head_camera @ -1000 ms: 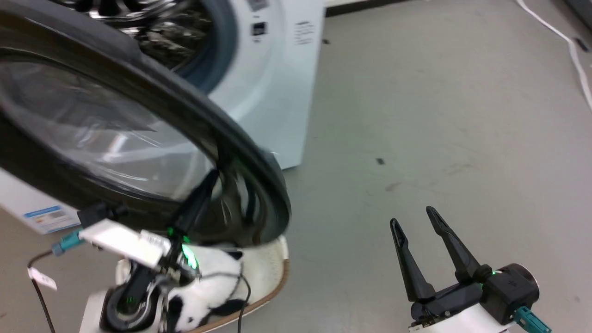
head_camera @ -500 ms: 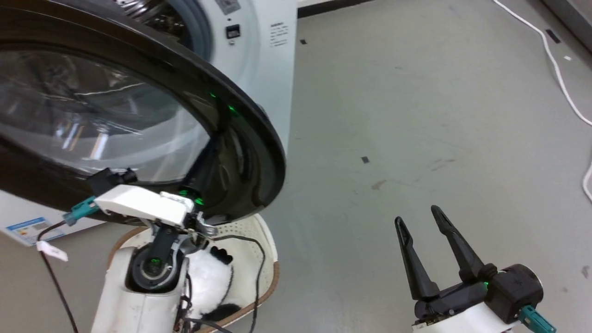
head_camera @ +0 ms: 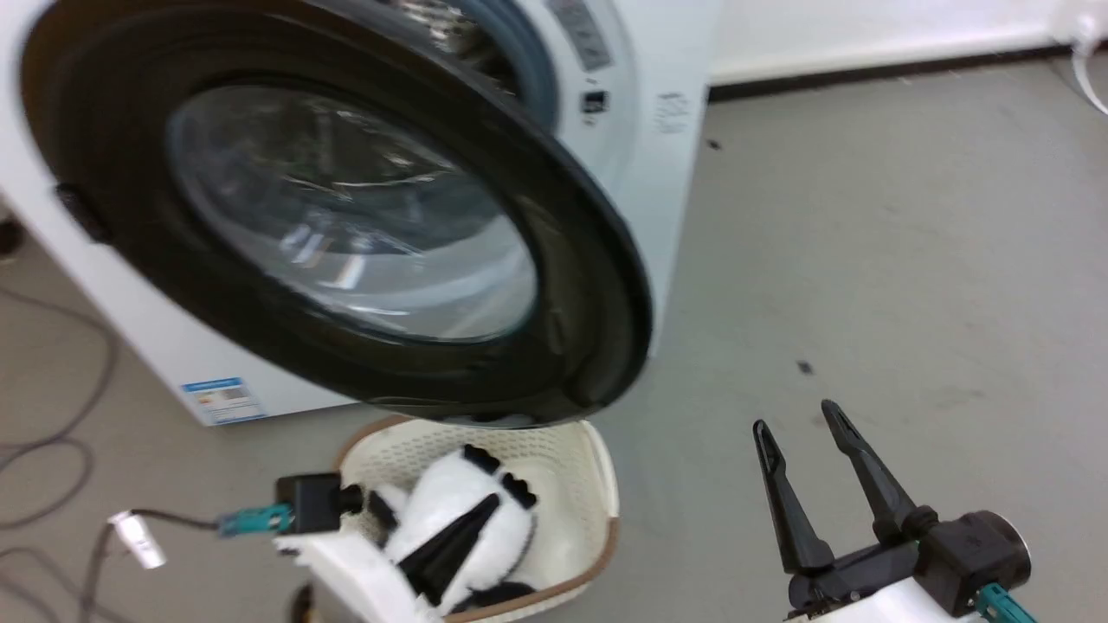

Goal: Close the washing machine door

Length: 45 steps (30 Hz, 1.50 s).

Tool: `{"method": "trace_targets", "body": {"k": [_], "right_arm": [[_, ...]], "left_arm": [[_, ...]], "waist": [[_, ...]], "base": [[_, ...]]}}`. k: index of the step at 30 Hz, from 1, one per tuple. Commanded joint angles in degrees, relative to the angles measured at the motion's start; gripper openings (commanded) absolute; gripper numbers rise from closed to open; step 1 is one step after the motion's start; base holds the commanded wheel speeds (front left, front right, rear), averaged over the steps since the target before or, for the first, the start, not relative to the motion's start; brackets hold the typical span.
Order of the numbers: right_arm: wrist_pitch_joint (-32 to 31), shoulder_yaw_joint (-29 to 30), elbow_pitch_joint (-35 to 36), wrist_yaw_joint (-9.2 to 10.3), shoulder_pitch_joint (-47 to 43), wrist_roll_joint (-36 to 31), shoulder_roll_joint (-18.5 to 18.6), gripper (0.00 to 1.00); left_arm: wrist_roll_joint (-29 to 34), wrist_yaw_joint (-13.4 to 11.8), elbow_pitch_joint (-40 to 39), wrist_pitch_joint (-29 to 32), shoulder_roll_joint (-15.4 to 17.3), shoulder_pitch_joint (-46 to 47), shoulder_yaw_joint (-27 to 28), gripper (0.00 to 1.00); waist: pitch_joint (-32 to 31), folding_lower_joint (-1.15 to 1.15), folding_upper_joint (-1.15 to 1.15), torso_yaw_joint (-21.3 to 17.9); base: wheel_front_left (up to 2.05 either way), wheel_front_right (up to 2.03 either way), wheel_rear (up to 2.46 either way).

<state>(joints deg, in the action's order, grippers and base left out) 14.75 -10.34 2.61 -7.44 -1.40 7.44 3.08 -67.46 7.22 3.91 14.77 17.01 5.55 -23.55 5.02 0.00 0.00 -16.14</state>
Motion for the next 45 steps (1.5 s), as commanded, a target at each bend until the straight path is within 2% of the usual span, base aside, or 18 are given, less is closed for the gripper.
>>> {"method": "trace_targets", "body": {"k": [1, 4, 6, 7, 8, 9, 11, 12, 15, 16, 17, 18, 20, 26, 32, 33, 39, 45], "right_arm": [[0.2, 0.1, -0.1, -0.05, -0.9, -0.6, -0.2, 1.00], [0.2, 0.3, -0.2, -0.05, -1.3, -0.8, -0.2, 1.00], [0.2, 0.6, -0.2, -0.05, -1.7, -0.9, -0.2, 1.00], [0.2, 0.9, -0.2, -0.05, -1.9, -0.9, -0.2, 1.00], [0.2, 1.2, -0.1, -0.05, -2.1, -1.0, -0.2, 1.00], [0.2, 1.4, -0.1, -0.05, -2.2, -1.0, -0.2, 1.00], [0.2, 1.8, -0.1, -0.05, -2.5, -1.1, -0.2, 1.00], [0.2, 2.1, 0.0, -0.05, -2.9, -1.2, -0.1, 1.00], [0.2, 2.2, -0.1, -0.05, -3.0, -1.2, 0.1, 1.00], [0.2, 2.3, -0.1, -0.05, -3.1, -1.2, 0.1, 1.00], [0.2, 2.3, -0.1, -0.05, -3.1, -1.2, 0.1, 1.00], [0.2, 2.2, -0.1, -0.05, -3.3, -1.2, 0.1, 1.00], [0.3, 1.8, -0.2, -0.05, -3.4, -1.1, 0.4, 1.00], [0.3, 1.8, -0.5, -0.05, -3.5, -0.8, 0.9, 1.00], [0.3, 1.4, -1.7, -0.05, -3.9, 0.4, 1.0, 1.00], [0.3, 1.4, -1.7, -0.05, -3.8, 1.0, 1.0, 0.00], [0.3, -1.1, -1.8, -0.05, -1.6, 0.7, 4.7, 0.00], [0.3, -4.9, -5.1, -0.05, 6.2, 1.1, 9.7, 0.00]], "left_arm": [[4.0, 0.3, -0.6, -3.4, 3.1, -0.7, -1.1, 0.00], [12.3, 0.3, 0.5, -11.0, 7.4, -1.2, -2.0, 0.00], [16.1, -0.4, 1.9, -16.2, 8.3, -1.5, -0.7, 0.00], [17.9, -1.1, 2.0, -18.9, 8.4, -1.4, 0.0, 0.00], [21.8, -3.1, 1.8, -24.5, 8.6, -1.5, 1.4, 0.00], [23.8, -4.2, 1.6, -26.6, 8.6, -1.6, 2.0, 0.00], [27.1, -6.4, 0.6, -28.8, 8.0, -2.1, 3.6, 0.00], [33.0, -8.9, -2.0, -29.7, 6.1, -3.8, 5.9, 0.00], [39.2, -10.0, -6.2, -29.7, 2.3, -6.8, 10.1, 0.00], [41.4, -10.2, -7.4, -29.7, 1.0, -8.0, 11.3, 0.07], [43.8, -10.4, -8.4, -29.7, 0.0, -9.3, 12.4, 0.56], [45.5, -10.6, -9.1, -29.7, -1.4, -10.6, 13.4, 1.00], [47.9, -9.6, -9.8, -29.8, -3.8, -13.0, 14.2, 1.00], [53.7, -4.8, -8.0, -29.8, -6.6, -15.0, 14.5, 1.00], [55.7, -2.8, -7.5, -29.8, -8.7, -14.8, 15.7, 1.00], [56.0, -2.4, -7.5, -29.8, -9.0, -14.8, 16.0, 1.00], [56.9, -1.0, -7.6, -29.8, -10.2, -14.3, 17.1, 1.00], [57.4, -0.2, -8.3, -29.8, -10.6, -12.0, 17.4, 1.00]], "waist": [[-2.5, 0.00, 0.00, 4.3], [-3.5, 0.00, 0.00, 6.7], [-4.0, 0.00, 0.00, 8.1], [-4.2, 0.00, 0.00, 8.8], [-4.5, 0.00, 0.00, 9.9], [-4.6, 0.00, 0.00, 10.4], [-4.9, 0.00, 0.00, 11.4], [-5.3, 0.00, 0.00, 12.5], [-5.5, 0.00, 0.00, 13.2], [-5.6, 0.00, 0.00, 13.4], [-5.8, 0.00, 0.00, 13.5], [-6.0, 0.00, 0.00, 13.6], [-6.2, 0.00, 0.00, 13.7], [-6.4, 0.00, 0.00, 14.3], [-6.2, 0.00, 0.00, 14.9], [-6.1, 0.00, 0.00, 15.0], [-4.6, 0.00, 0.00, 16.1], [-0.5, 0.00, 0.00, 17.7]], "base": [[0.00, 0.00, 0.00], [0.00, 0.00, 0.00], [0.00, 0.00, 0.00], [0.00, 0.00, 0.00], [0.00, 0.00, 0.00], [0.00, 0.00, 0.00], [0.00, 0.00, 0.00], [0.00, 0.00, 0.00], [0.00, 0.00, 0.00], [0.00, 0.00, 0.00], [0.00, 0.00, 0.00], [0.00, 0.00, 0.00], [0.00, 0.00, 0.00], [0.00, 0.00, 0.00], [0.00, 0.00, 0.00], [0.00, 0.00, 0.00], [0.00, 0.00, 0.00], [0.00, 0.00, 0.00]]}}
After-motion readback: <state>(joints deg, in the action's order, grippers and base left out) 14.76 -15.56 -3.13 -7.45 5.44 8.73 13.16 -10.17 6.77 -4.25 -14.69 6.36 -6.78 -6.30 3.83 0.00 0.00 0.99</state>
